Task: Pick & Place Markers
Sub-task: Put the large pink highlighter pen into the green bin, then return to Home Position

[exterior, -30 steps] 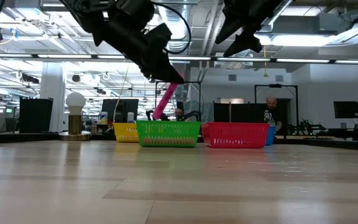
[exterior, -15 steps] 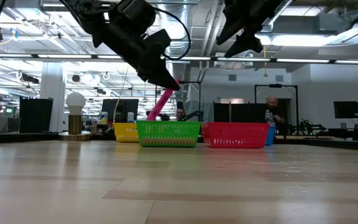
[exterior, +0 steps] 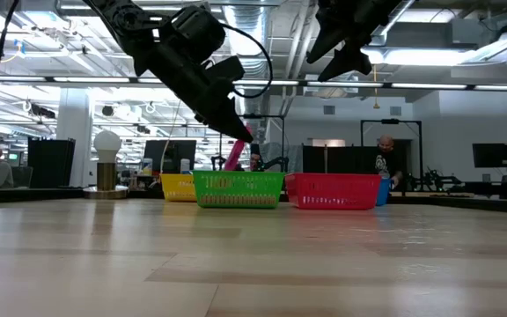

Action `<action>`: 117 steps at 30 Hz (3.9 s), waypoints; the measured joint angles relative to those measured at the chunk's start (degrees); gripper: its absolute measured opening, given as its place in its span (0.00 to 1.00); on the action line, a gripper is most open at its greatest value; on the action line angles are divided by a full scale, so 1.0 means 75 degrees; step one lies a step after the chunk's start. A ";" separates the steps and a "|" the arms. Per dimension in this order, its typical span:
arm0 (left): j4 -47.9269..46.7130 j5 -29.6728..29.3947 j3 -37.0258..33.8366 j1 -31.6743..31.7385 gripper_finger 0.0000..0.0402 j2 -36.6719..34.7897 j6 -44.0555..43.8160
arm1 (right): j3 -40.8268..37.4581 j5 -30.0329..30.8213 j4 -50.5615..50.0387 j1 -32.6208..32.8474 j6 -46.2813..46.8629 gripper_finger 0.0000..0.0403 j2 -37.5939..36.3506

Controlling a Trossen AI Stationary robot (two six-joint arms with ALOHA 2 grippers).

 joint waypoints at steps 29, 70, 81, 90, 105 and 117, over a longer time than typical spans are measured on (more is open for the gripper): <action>0.0008 -0.0187 -0.0003 0.0108 0.37 0.0051 -0.0003 | -0.0002 -0.0060 0.0001 0.0000 -0.0014 0.61 0.0000; -0.1007 0.0115 -0.3140 -0.0807 0.42 -0.9627 -0.3098 | -0.2390 0.2169 0.0313 0.1429 0.0306 0.61 -0.4663; -0.1011 0.0104 -0.4404 -0.0921 0.42 -1.0437 -0.3453 | -0.4014 0.2734 -0.0096 0.1690 0.1719 0.61 -0.6509; -0.0883 0.0270 -0.4669 -0.0921 0.42 -1.0434 -0.3432 | -0.5186 0.2719 0.1263 0.2015 0.1473 0.61 -0.8070; 0.0083 0.0930 -0.5224 -0.0920 0.42 -1.0434 -0.2827 | -0.6821 0.2741 0.2333 0.2553 0.1050 0.61 -1.0366; 0.0162 0.0739 -0.5931 -0.0918 0.42 -1.1686 -0.3117 | -0.7362 0.2743 0.2481 0.2553 0.0968 0.61 -1.0374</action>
